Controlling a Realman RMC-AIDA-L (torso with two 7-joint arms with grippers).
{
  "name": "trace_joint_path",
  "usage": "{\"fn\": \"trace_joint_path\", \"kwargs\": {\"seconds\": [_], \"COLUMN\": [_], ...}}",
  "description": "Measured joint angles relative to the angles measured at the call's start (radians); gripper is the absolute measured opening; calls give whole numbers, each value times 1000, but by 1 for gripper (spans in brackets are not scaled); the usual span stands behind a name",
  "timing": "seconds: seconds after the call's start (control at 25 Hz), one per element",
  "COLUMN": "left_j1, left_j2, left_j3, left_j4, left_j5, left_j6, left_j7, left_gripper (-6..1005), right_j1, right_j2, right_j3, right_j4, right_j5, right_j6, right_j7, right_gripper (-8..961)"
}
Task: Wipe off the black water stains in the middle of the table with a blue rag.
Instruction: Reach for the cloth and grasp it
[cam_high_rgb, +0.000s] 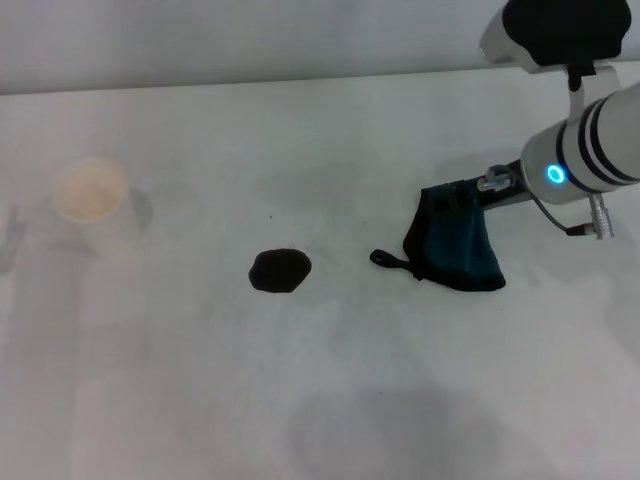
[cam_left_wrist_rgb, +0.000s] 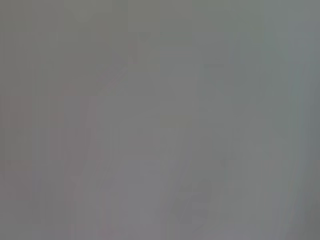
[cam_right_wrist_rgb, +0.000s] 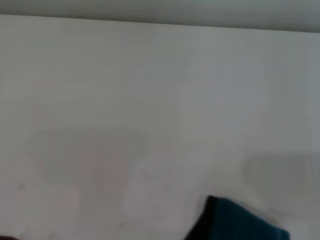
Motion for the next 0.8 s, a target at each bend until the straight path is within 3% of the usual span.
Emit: {"fn": "trace_joint_path", "kwargs": {"seconds": [0.8], "left_j1": [-8], "left_j2": [-6], "left_j3": [-4], "left_j4": [-1], "left_j5": [3], "left_j6": [-7], "left_j7": [0], "left_gripper": [892], "right_j1": [34], "right_j2": [1], "right_j3": [-36], "right_j4": [145], "right_j5": [45], "right_j6": [-77], "right_j7": [-56], "right_gripper": [691]}}
